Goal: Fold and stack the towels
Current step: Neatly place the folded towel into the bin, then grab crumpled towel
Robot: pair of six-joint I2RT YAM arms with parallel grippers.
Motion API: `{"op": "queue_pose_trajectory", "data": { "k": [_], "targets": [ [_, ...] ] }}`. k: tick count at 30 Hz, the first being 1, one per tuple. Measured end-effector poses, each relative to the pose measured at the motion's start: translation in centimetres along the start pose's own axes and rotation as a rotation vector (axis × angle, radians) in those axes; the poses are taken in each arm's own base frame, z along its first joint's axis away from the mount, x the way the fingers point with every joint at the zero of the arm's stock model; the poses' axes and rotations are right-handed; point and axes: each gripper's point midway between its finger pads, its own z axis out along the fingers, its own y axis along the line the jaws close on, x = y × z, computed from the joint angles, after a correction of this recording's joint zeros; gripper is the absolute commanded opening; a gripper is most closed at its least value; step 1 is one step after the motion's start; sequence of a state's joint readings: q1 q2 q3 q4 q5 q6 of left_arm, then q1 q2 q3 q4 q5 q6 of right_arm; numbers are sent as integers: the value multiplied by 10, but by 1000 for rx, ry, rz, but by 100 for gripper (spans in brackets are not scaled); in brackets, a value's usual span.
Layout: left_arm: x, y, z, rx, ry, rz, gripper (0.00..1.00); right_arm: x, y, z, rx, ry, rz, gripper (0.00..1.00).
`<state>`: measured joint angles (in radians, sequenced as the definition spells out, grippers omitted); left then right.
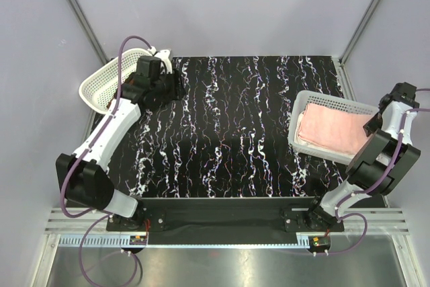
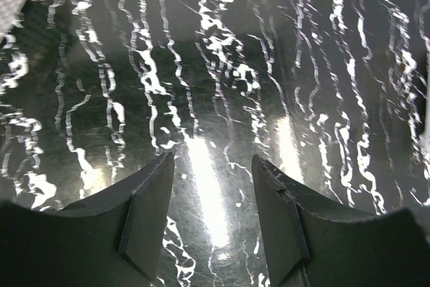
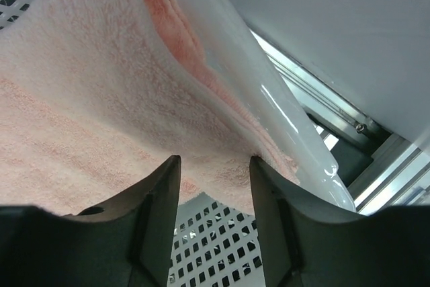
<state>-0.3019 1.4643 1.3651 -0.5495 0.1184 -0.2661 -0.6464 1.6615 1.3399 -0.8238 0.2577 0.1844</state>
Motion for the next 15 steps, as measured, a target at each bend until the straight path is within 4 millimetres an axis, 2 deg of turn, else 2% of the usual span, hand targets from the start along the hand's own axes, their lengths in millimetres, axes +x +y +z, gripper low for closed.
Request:
{"op": "queue_pose_trajectory", "data": {
  "k": [3, 6, 8, 10, 11, 12, 13, 15],
  "targets": [
    [-7, 15, -2, -53, -22, 6, 58, 1, 8, -5, -50, 10, 18, 53],
    [-29, 45, -9, -156, -73, 5, 59, -6, 26, -26, -166, -10, 63, 68],
    [-51, 66, -15, -232, -120, 2, 60, -19, 42, -54, -252, -82, 89, 76],
    [-78, 89, -21, -305, -177, -4, 60, -28, 63, -88, -347, -155, 84, 80],
    [-87, 102, -21, -339, -191, -9, 60, -32, 75, -107, -405, -198, 76, 94],
    [-96, 114, -21, -368, -197, -15, 60, -35, 87, -124, -461, -231, 70, 100],
    [-106, 126, -18, -389, -207, -20, 60, -36, 102, -142, -528, -262, 50, 100],
    [-117, 148, -6, -415, -195, -34, 60, -35, 119, -160, -605, -285, 20, 100]
  ]
}}
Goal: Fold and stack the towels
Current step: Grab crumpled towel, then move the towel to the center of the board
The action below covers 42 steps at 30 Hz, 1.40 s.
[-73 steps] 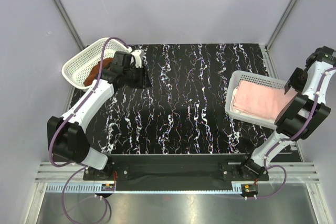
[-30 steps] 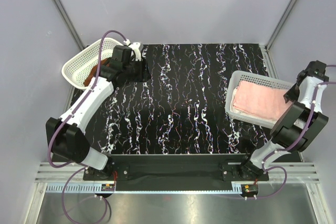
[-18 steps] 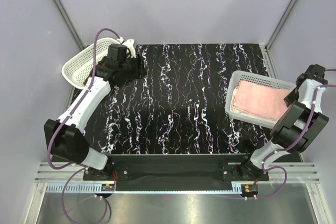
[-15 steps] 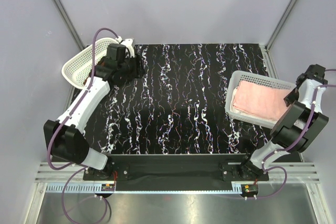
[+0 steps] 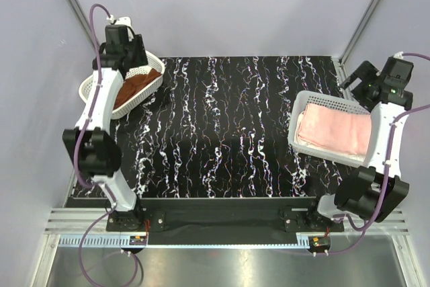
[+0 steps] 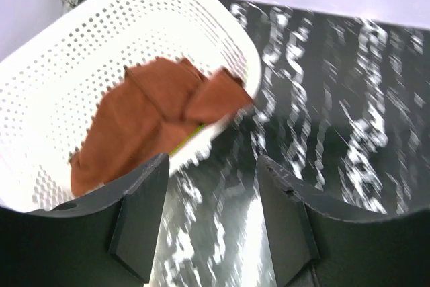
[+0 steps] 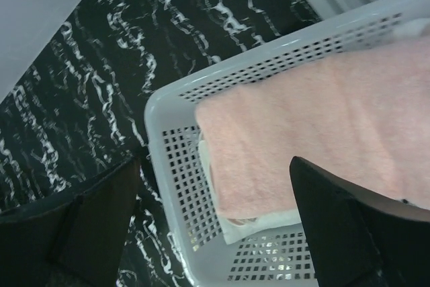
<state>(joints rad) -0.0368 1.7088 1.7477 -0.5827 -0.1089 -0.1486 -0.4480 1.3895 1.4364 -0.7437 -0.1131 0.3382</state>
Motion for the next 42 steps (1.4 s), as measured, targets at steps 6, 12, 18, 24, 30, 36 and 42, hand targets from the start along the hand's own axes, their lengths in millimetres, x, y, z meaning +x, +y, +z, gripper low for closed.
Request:
{"op": "queue_pose_trajectory", "data": {
  "k": [6, 12, 18, 24, 30, 36, 42],
  "targets": [
    [21, 37, 98, -26, 127, -7, 60, 17, 44, 5, -153, 37, -42, 100],
    [91, 34, 161, 44, 303, 31, 60, 32, 76, 10, -246, 74, -89, 100],
    [116, 24, 178, 101, 357, 36, 47, 44, 97, 16, -293, 99, -124, 100],
    [104, 15, 177, 147, 333, 37, 0, 45, 115, 10, -334, 90, -152, 100],
    [72, 12, 167, 153, 264, 33, 0, 39, 123, 5, -351, 72, -157, 100],
    [-11, -13, 92, 208, 71, 40, 0, 43, 138, -5, -409, 94, -171, 100],
    [-114, -98, -91, 434, -305, 106, 0, 41, 158, -27, -456, 95, -206, 100]
  ]
}}
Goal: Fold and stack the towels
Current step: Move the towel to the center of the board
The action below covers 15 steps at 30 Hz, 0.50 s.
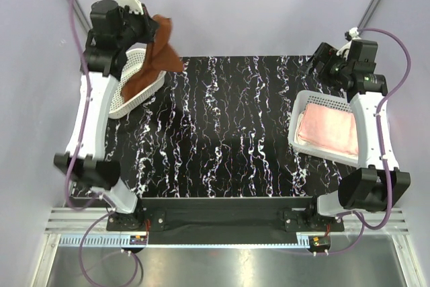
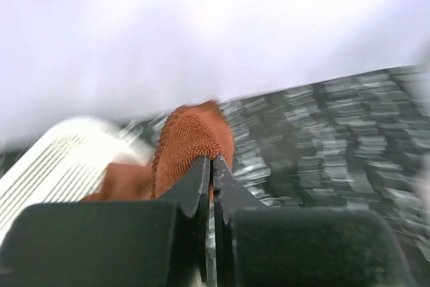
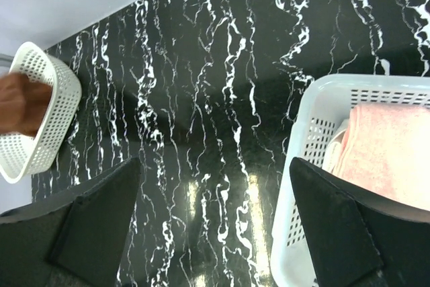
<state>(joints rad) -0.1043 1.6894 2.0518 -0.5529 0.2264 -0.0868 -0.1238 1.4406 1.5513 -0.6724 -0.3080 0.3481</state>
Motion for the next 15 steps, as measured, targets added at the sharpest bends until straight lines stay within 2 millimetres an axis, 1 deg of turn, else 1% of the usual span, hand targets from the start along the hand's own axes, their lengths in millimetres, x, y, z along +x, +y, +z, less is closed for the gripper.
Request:
{"op": "queue_pose_trajectory", "data": {
  "k": [1, 2, 3, 4, 5, 7, 9, 11, 12, 13, 14, 15],
  "targets": [
    [-17, -30, -23, 71, -53, 12, 0, 0, 3, -2, -7, -2, -3, 100],
    [-24, -53, -43, 129, -86, 17, 0, 2, 6, -4, -14, 5, -5, 100],
    [-24, -69, -58, 173, -101, 17, 0, 4, 7, -5, -18, 10, -5, 100],
    [-17, -81, -73, 209, -100, 8, 0, 6, 9, -7, -21, 18, -5, 100],
    [-4, -97, -86, 258, -82, -1, 0, 9, 11, -9, -25, 26, -6, 100],
    [31, -120, -100, 335, -36, -31, 0, 14, 17, -12, -36, 41, -13, 100],
    [88, -139, -106, 395, 71, -77, 0, 22, 24, -16, -51, 58, -25, 100],
    [171, -160, -111, 451, 246, -128, 0, 29, 29, -19, -61, 71, -38, 100],
    [204, -166, -116, 462, 323, -148, 0, 34, 31, -20, -66, 82, -44, 100],
    [248, -174, -123, 473, 421, -170, 0, 38, 32, -20, -71, 91, -49, 100],
    [284, -178, -133, 477, 499, -188, 0, 42, 33, -20, -73, 102, -54, 99],
    [310, -180, -144, 479, 563, -202, 0, 46, 35, -18, -76, 115, -58, 98]
  ]
}}
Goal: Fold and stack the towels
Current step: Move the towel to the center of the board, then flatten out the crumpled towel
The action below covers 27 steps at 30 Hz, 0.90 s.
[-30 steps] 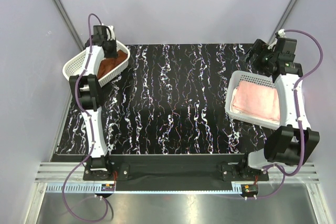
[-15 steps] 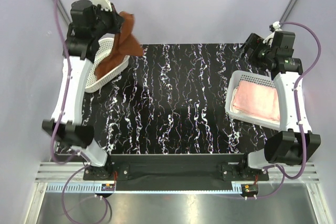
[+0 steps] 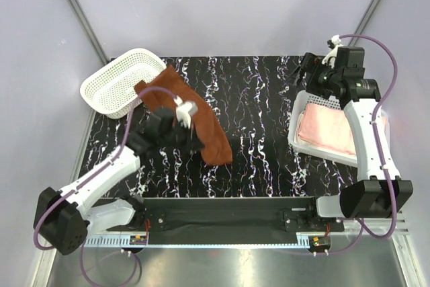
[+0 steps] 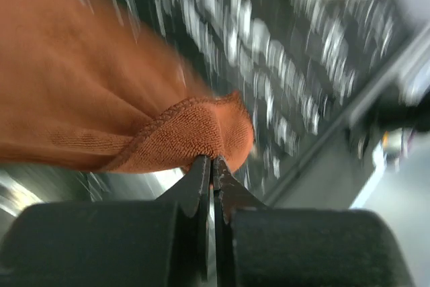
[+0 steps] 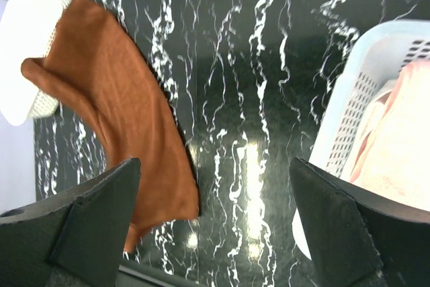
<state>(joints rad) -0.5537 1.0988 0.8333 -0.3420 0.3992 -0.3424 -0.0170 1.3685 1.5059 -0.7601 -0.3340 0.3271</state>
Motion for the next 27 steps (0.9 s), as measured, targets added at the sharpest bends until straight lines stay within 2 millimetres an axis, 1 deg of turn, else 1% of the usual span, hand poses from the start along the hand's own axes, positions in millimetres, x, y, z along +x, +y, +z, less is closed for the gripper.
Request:
{"op": "queue_pose_trajectory", "data": {
  "k": [1, 2, 3, 4, 5, 6, 9, 11, 12, 13, 14, 16, 17, 18, 20, 22, 24, 27],
  "targets": [
    [29, 2, 4, -1, 56, -28, 0, 4, 2, 3, -4, 16, -5, 97],
    [50, 5, 5, -4, 88, -49, 0, 9, 5, 7, -9, 33, -10, 97],
    [65, 6, 4, -9, 105, -67, 0, 14, 10, 12, -18, 53, -19, 96],
    [73, 6, 4, -14, 109, -77, 0, 21, 15, 20, -26, 80, -28, 95],
    [76, 5, 4, -14, 100, -80, 0, 29, 21, 29, -34, 109, -39, 94],
    [76, 1, 4, -5, 85, -73, 0, 36, 25, 37, -43, 134, -48, 93],
    [71, -17, 7, 37, 49, -48, 1, 66, 45, 73, -61, 237, -80, 90],
    [70, -30, 10, 66, 36, -34, 4, 85, 59, 99, -75, 293, -105, 89],
    [71, -37, 11, 78, 34, -28, 6, 93, 65, 108, -82, 314, -112, 86],
    [72, -42, 12, 90, 34, -23, 17, 104, 72, 122, -88, 336, -125, 85],
    [74, -48, 14, 102, 33, -14, 24, 111, 77, 132, -94, 350, -133, 84],
    [78, -58, 16, 118, 38, -14, 30, 133, 91, 156, -111, 391, -162, 80],
    [80, -60, 17, 115, 40, -17, 37, 143, 98, 168, -122, 407, -179, 80],
    [81, -60, 18, 99, 36, -26, 44, 152, 105, 181, -132, 424, -193, 75],
    [77, -50, 17, 35, 7, -58, 53, 171, 115, 205, -144, 456, -221, 72],
    [71, -37, 12, -44, -37, -92, 58, 190, 120, 225, -148, 482, -243, 68],
    [61, -20, -1, -144, -105, -119, 65, 209, 121, 239, -145, 510, -261, 67],
    [38, 3, -23, -276, -195, -153, 66, 229, 114, 252, -125, 542, -284, 66]
  ]
}}
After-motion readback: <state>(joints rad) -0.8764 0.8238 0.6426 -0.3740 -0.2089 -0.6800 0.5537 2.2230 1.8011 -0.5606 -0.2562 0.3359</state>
